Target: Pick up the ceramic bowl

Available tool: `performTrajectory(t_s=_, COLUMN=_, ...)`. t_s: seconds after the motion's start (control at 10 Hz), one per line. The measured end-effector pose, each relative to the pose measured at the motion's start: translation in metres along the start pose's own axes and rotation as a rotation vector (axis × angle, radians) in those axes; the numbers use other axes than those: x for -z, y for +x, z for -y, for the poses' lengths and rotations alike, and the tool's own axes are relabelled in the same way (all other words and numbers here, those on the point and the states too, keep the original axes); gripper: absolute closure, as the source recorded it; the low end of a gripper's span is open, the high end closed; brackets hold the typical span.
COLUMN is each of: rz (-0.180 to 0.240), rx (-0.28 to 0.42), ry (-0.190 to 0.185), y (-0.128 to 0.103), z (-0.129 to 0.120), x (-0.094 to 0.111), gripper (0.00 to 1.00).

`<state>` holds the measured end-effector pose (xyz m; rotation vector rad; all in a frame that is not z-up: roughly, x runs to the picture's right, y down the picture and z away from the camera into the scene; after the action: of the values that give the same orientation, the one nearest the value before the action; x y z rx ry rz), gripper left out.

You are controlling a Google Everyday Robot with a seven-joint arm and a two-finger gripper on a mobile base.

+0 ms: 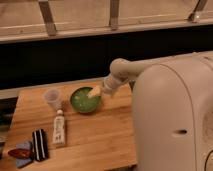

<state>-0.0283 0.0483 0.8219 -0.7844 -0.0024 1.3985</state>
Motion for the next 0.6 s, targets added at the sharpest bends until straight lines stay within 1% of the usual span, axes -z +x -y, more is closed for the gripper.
performTrajectory(t_s=0.2, rz=-0.013, rx=-0.014, ry=-0.006, y=-0.001, z=0.000, x=-0.016, gripper=0.22)
performTrajectory(t_s=0.3, rz=-0.017, rx=-0.024, ry=-0.009, y=-0.001, z=0.001, x=-0.021, gripper=0.22)
performTrajectory(t_s=0.5, rz=-0.008, rx=-0.045, ry=-0.016, y=-0.001, z=-0.001, x=-0.033, gripper=0.22)
performTrajectory(t_s=0.6, rz=-0.005, rx=-0.049, ry=-0.016, y=-0.002, z=0.000, x=-0.033, gripper=0.22)
